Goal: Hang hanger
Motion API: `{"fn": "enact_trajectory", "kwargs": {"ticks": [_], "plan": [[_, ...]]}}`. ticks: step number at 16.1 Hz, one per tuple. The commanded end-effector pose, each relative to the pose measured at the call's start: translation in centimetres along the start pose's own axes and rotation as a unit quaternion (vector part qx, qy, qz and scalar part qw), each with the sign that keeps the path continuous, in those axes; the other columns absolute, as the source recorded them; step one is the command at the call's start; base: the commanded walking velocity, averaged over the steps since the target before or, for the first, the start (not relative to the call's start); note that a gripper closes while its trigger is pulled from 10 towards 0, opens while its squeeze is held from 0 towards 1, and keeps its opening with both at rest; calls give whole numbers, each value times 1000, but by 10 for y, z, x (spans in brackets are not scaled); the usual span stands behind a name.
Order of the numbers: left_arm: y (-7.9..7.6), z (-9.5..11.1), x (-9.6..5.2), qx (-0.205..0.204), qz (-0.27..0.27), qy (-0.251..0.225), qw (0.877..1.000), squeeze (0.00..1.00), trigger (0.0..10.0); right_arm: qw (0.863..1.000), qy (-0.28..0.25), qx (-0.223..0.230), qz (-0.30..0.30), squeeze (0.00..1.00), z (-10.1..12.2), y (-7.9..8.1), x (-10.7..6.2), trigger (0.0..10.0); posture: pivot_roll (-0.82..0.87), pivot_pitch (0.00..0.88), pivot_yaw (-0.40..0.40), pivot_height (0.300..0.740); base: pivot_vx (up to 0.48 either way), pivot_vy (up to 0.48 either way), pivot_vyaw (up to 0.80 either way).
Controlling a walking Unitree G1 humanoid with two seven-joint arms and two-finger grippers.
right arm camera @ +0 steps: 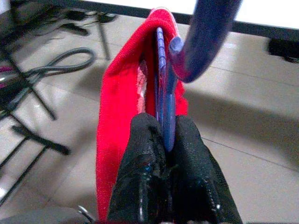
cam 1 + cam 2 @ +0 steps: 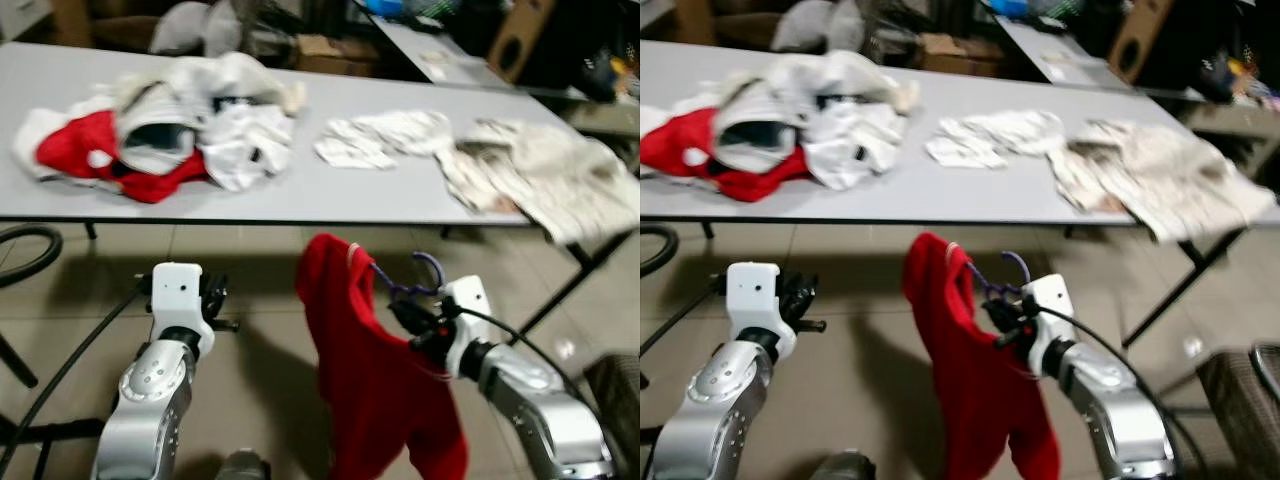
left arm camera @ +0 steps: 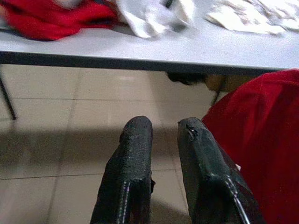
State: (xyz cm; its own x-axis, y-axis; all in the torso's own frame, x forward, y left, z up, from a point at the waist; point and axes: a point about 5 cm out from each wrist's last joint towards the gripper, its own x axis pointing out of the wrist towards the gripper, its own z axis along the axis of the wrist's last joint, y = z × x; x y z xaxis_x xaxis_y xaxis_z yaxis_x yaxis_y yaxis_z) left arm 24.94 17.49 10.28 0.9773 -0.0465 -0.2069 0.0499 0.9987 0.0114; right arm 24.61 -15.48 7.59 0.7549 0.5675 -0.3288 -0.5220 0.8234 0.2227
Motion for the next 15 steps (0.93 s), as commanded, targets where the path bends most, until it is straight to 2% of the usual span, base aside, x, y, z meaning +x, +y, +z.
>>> {"fn": "enact_trajectory", "kwargs": {"ticks": [1,5,9,12,15], "plan": [[-5,0,-1,-2,-9,-4,1000,0,10000,999,-32,-11,-6,0,17,-5,-3,10000,109,0,-117,740,0,0,731],[-4,1,-3,-11,-12,-10,1000,0,10000,999,-29,-11,6,0,20,-3,3,10000,123,0,-125,740,0,0,730],[-2,3,-7,-22,-1,-19,1000,0,10000,999,-19,-30,14,0,18,-3,7,10000,129,0,-133,740,0,0,762],[-3,3,-7,-7,-7,-21,1000,0,10000,999,-17,-24,15,0,17,-3,10,10000,132,0,-139,740,0,0,794],[-4,5,-6,6,-12,-19,1000,0,10000,1000,-19,-17,14,0,16,-5,13,10000,136,0,-136,740,0,-452,794]]}}
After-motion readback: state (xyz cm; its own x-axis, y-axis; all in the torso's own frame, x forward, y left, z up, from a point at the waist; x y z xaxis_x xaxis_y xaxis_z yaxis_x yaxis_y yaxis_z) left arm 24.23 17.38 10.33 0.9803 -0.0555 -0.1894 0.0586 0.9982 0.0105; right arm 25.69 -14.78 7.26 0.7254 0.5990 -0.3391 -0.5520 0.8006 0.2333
